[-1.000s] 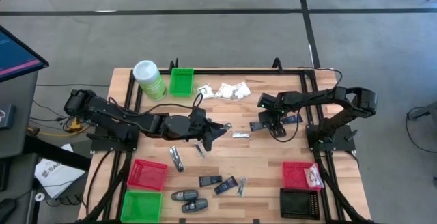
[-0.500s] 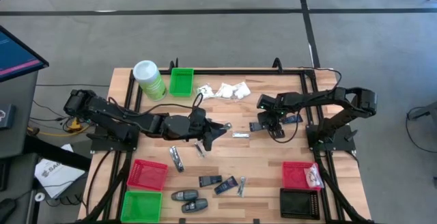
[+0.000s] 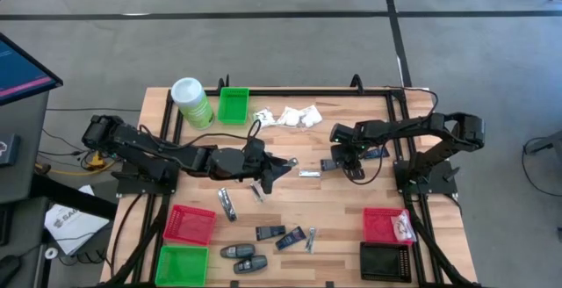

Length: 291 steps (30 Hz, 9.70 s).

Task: Pick & Place Travel size toiletries
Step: Put the shave cream into the black bin, then put the nail cutter into the left red bin

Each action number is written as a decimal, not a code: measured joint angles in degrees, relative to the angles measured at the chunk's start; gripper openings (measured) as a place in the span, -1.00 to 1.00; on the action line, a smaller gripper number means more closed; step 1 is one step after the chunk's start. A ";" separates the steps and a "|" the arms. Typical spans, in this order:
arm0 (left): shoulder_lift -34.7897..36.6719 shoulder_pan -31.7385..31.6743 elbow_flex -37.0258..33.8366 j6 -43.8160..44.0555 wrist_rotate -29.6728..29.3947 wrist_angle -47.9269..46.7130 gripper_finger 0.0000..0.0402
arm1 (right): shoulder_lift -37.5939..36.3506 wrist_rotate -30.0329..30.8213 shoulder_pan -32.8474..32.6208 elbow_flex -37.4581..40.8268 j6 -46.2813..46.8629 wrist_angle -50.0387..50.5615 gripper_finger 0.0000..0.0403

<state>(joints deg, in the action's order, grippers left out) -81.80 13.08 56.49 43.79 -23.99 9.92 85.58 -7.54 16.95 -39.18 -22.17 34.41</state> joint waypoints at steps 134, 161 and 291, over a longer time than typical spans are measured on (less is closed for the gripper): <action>-0.02 26.85 0.00 16.72 -12.26 -8.49 -0.21 | 0.02 13.60 -84.82 -25.24 105.19 17.16 -0.38; -0.02 29.38 0.00 18.07 -12.54 -8.34 -0.21 | 0.02 7.69 -85.57 -17.42 104.70 11.57 -0.37; -0.02 29.27 0.00 16.25 -15.28 -8.14 -0.21 | 0.27 0.01 -75.72 -20.46 93.54 14.71 -0.55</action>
<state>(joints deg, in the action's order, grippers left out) -81.82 42.35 56.49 60.04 -39.27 1.78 85.85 -7.53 -58.77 -59.64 71.37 49.12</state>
